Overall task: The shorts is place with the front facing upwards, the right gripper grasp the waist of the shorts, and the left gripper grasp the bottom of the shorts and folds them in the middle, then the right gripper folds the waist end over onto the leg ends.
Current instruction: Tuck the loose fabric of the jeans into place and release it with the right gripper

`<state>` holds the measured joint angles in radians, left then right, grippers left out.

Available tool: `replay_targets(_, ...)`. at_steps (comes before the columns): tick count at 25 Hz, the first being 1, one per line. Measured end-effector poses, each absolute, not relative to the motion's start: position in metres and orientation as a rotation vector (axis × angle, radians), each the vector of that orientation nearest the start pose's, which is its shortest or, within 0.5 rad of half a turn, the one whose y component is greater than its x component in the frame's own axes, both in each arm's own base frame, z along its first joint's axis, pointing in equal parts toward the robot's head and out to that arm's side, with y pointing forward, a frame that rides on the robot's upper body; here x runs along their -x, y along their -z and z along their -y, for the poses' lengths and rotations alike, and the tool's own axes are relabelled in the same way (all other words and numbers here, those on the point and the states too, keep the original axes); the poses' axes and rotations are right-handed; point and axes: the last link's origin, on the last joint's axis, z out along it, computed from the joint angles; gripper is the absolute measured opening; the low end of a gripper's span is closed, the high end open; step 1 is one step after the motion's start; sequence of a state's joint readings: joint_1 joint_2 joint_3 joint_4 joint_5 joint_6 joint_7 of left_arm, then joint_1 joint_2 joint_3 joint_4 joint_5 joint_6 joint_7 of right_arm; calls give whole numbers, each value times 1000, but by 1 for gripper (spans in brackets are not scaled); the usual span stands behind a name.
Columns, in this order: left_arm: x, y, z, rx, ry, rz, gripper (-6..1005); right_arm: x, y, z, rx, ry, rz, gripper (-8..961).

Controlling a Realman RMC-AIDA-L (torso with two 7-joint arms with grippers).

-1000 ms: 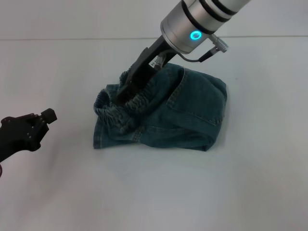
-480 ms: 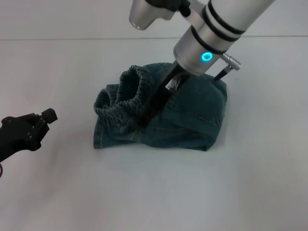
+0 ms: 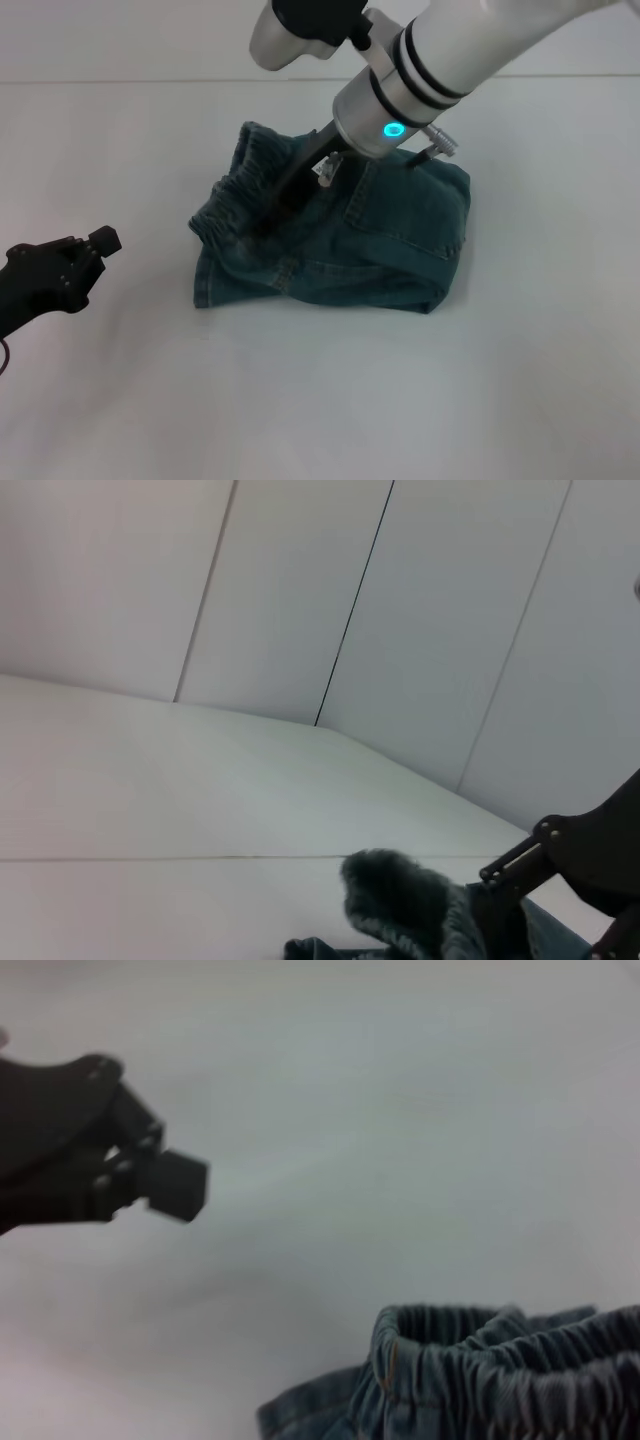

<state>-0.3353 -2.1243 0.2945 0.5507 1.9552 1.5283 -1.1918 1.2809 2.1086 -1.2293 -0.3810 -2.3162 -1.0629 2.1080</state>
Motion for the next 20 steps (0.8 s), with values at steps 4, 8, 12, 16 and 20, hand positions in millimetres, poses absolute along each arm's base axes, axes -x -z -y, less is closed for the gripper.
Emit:
replay_targets(4,342,-16,-274,2192,870,858,0,-75,118,-426,2901,162,-472,886)
replay_targets(8,343,-15,-274,2187,862,863,0,-76,115,-424,2925,97,-509,886)
replay_targets(12,343,-15,-276,2188,858,861,11,-80,98,-422,2933,2,-546,886)
replay_targets(16,342,-17,-278,2189,861,866,26,-88,69,-416,2925,-118,-579,887)
replay_targets(20,337,-22,-283,2216,873,889,41,-113,39,-401,2923,-228,-632,887)
